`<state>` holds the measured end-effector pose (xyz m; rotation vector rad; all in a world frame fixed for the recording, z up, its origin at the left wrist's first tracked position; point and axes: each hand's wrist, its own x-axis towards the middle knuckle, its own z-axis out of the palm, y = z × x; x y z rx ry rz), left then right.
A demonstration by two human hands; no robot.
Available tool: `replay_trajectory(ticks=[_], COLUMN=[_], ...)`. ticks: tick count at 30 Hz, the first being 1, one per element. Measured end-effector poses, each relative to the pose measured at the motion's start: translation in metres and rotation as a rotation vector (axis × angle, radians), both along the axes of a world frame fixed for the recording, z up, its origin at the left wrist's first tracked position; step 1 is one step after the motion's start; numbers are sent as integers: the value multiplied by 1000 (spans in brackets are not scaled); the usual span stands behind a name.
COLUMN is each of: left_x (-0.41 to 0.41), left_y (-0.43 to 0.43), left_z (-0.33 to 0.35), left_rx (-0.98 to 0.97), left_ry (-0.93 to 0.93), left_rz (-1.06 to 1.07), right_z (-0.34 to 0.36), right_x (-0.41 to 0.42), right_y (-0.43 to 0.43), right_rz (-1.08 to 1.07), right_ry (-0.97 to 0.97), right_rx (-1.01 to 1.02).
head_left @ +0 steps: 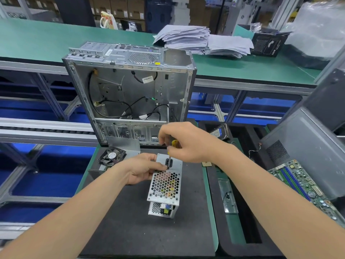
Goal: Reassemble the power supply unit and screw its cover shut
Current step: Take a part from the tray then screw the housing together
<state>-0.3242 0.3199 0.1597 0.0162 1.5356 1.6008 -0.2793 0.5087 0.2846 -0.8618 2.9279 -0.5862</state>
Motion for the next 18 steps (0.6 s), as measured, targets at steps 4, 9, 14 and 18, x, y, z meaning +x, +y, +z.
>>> replay_trajectory(ticks=[4,9,14,18], left_x=[-1,-1,-1,0], left_y=[1,3,3,2], left_z=[1,1,2,1], left_rx=[-13,-32,-47,-54], left_ry=[-3,6,21,21], left_rz=[-1,8,-5,14], right_z=[3,11,25,11], right_x=[-4,-3,2,1], right_y=[-3,-5,-3,-17], right_rz=[-129,-189,59,-147], right_ry=[46,-8,-134,51], right_rx=[115,254,170,295])
